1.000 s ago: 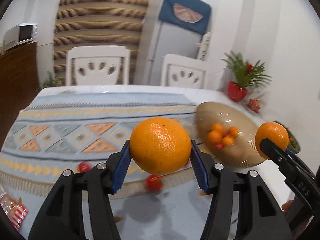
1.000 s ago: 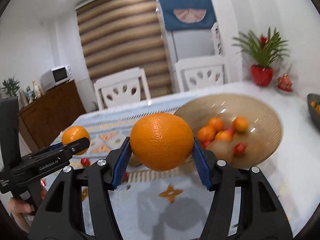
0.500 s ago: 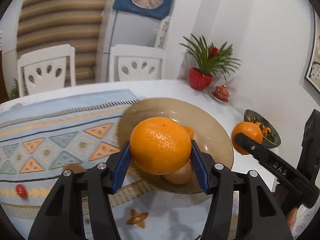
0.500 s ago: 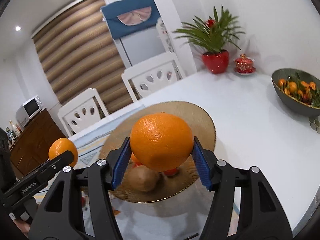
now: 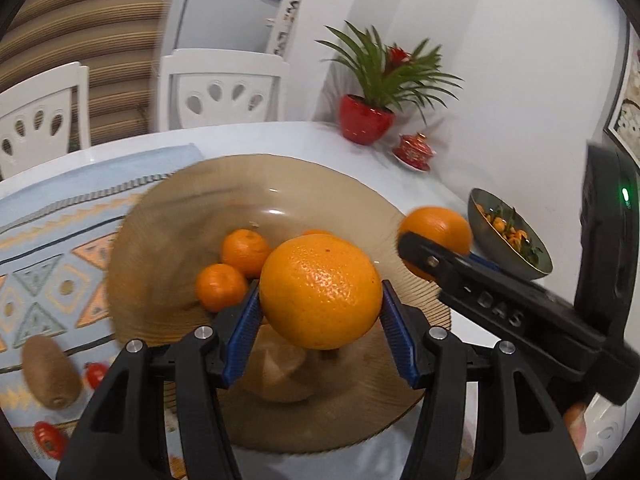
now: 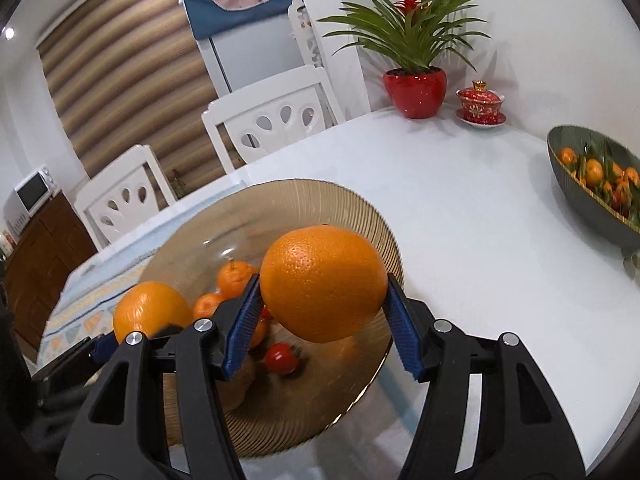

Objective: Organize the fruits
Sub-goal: 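Carry both oranges over the glass bowl and open both grippers, then move both grippers back toward the cherry tomatoes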

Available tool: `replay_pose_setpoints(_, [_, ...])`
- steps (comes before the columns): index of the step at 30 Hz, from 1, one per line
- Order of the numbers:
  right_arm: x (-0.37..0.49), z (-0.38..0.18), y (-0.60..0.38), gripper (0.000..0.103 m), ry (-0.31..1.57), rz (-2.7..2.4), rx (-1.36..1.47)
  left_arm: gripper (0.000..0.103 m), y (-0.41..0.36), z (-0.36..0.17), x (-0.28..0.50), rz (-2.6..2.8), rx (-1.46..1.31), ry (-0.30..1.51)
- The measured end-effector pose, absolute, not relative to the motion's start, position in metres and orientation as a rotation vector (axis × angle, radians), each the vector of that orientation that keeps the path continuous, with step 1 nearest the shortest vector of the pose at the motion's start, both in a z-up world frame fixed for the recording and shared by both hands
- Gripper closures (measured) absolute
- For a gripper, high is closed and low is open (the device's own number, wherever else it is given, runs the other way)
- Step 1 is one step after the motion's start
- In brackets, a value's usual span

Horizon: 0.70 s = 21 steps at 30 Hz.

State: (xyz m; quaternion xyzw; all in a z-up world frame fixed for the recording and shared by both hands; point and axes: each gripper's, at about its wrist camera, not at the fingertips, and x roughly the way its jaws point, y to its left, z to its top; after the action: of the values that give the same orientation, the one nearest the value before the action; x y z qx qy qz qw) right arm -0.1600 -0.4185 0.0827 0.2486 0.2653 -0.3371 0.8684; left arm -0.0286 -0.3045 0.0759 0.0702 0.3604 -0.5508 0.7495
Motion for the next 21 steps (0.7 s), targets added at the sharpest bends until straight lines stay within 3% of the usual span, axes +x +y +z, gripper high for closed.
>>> replay_pose_setpoints(8, [-0.160, 0.078, -0.442, 0.042, 0.581, -0.721, 0.537, 0.047, -0.327, 0.055, -0.033, -1.250, 0.163, 0.851])
replay_pose_setpoints(14, [-0.169, 0.086, -0.439, 0.040, 0.546, -0.736, 0.503, 0.035, -0.313, 0.067, -0.035, -1.271, 0.149, 0.794])
replay_pose_setpoints(21, [-0.177, 0.100, -0.417, 0.038, 0.516, -0.725, 0.460, 0.034, -0.284, 0.080, -0.029, -1.246, 0.140, 0.765])
